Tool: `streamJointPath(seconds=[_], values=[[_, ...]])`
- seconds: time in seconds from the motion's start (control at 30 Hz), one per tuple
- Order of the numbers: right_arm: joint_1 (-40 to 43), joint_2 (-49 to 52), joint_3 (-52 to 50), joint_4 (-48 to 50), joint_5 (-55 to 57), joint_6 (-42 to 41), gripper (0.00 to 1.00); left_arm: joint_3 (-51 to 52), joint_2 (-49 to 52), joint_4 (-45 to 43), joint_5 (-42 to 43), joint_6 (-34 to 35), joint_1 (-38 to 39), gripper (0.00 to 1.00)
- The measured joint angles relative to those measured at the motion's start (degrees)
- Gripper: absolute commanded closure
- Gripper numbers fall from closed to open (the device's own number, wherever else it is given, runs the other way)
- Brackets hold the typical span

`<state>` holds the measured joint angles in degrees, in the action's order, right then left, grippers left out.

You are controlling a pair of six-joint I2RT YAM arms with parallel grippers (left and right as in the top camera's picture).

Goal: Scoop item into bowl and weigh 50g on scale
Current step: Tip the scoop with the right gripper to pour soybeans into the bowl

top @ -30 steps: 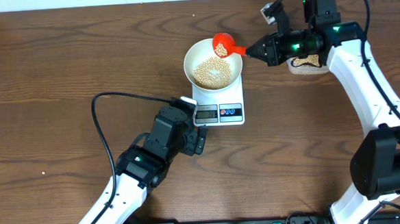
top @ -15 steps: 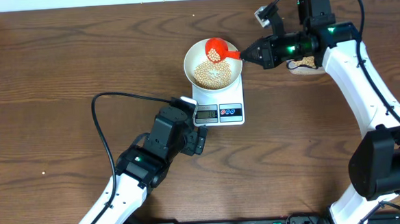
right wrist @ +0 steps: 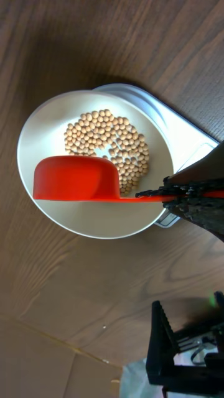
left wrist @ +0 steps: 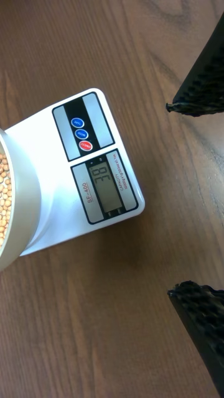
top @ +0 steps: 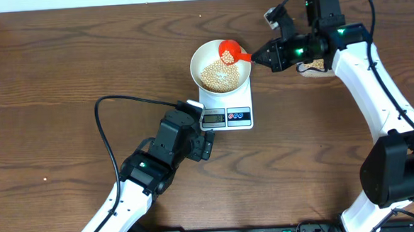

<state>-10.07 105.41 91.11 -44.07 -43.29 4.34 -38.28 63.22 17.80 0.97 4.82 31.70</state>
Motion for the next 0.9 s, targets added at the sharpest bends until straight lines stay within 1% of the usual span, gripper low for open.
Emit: streamJointPath(seconds=[0.4,0.6,0.73,0.9], values=[[-3.72,0.0,0.0,-0.02,7.28,0.52,0.99,0.0,0.0,0.0,-0.02,0.0,0.0,0.12],[-5.62,0.0,0.0,0.07,10.88,5.64,0.99,0.0,0.0,0.0,0.0,0.0,0.0,0.12],[-8.24,0.0,0.0,0.13,15.28,10.21,0.99,0.0,0.0,-0.02,-0.02,0.0,0.0,0.12],[-11.41,0.0,0.0,0.63,21.14,13.9,0.99,0.0,0.0,0.0,-0.02,0.0,0.0,0.12]])
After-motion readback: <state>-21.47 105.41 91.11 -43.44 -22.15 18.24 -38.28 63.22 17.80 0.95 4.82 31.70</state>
